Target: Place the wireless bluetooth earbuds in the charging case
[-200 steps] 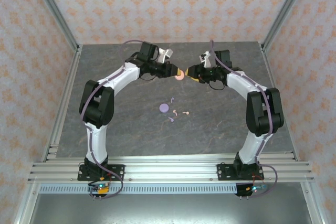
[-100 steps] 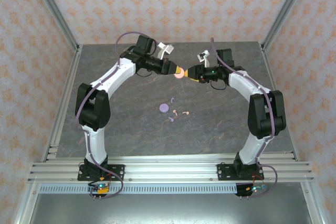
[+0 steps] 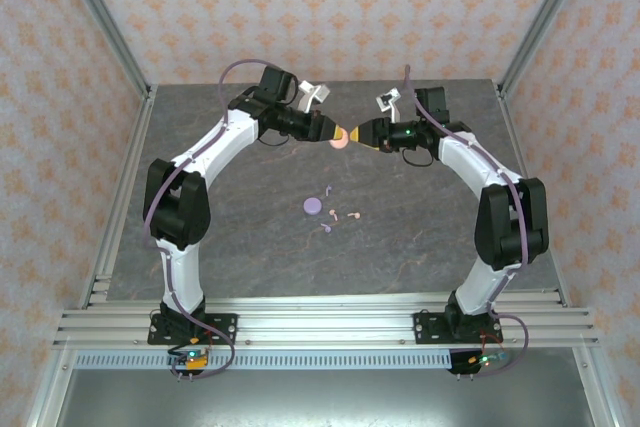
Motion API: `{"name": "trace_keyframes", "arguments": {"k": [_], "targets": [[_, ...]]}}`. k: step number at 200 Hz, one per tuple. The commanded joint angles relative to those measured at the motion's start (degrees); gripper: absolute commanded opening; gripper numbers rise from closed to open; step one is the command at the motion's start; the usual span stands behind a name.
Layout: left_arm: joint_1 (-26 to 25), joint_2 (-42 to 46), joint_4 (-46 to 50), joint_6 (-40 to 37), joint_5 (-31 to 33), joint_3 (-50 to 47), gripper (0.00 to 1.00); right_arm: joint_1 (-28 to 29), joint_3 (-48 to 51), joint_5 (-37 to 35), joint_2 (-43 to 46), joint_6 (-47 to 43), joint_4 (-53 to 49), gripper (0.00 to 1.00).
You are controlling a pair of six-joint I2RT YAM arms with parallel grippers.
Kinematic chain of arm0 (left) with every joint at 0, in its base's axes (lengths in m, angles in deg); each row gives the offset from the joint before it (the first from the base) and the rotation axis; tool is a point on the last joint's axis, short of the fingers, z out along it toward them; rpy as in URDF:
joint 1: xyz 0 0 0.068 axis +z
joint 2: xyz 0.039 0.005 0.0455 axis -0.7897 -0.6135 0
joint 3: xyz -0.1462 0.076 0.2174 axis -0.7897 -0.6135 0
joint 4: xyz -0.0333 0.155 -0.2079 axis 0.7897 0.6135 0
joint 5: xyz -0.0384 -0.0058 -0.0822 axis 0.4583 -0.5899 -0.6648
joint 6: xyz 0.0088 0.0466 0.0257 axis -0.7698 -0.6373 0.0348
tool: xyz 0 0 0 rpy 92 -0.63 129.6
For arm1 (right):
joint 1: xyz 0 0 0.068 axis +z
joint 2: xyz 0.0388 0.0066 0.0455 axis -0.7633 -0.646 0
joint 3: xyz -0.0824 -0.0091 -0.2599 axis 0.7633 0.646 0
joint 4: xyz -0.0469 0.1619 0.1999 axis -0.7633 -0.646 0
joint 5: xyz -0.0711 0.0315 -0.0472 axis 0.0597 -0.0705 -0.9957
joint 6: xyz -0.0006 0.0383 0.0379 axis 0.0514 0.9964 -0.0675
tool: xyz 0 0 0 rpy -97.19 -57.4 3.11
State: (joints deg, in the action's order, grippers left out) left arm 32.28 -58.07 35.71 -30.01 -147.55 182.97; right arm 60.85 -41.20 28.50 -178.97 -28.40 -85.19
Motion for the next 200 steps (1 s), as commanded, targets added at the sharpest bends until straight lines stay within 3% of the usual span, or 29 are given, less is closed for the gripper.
{"name": "trace_keyframes", "arguments": {"k": [1,87,134,200], "targets": [[-0.55,1.19,-0.75,-0.01,-4.47,1.53,0.14,0.42,-2.64,2.91,0.90,-1.58,0.37,0.48],[-1.19,1.37,0.62,-1.39,-5.92,2.38,0.13,1.43,-4.91,4.37,-0.80,-6.07,-5.29,0.48],[-1.12,1.63,-0.70,0.40,-4.06,2.67,0.12,1.48,-4.44,5.00,-0.81,-8.21,-7.53,0.43],[-1.38,1.98,-1.35,0.64,-6.37,2.65,0.12,1.50,-5.31,6.70,-1.49,-9.73,-9.36,0.39]]}}
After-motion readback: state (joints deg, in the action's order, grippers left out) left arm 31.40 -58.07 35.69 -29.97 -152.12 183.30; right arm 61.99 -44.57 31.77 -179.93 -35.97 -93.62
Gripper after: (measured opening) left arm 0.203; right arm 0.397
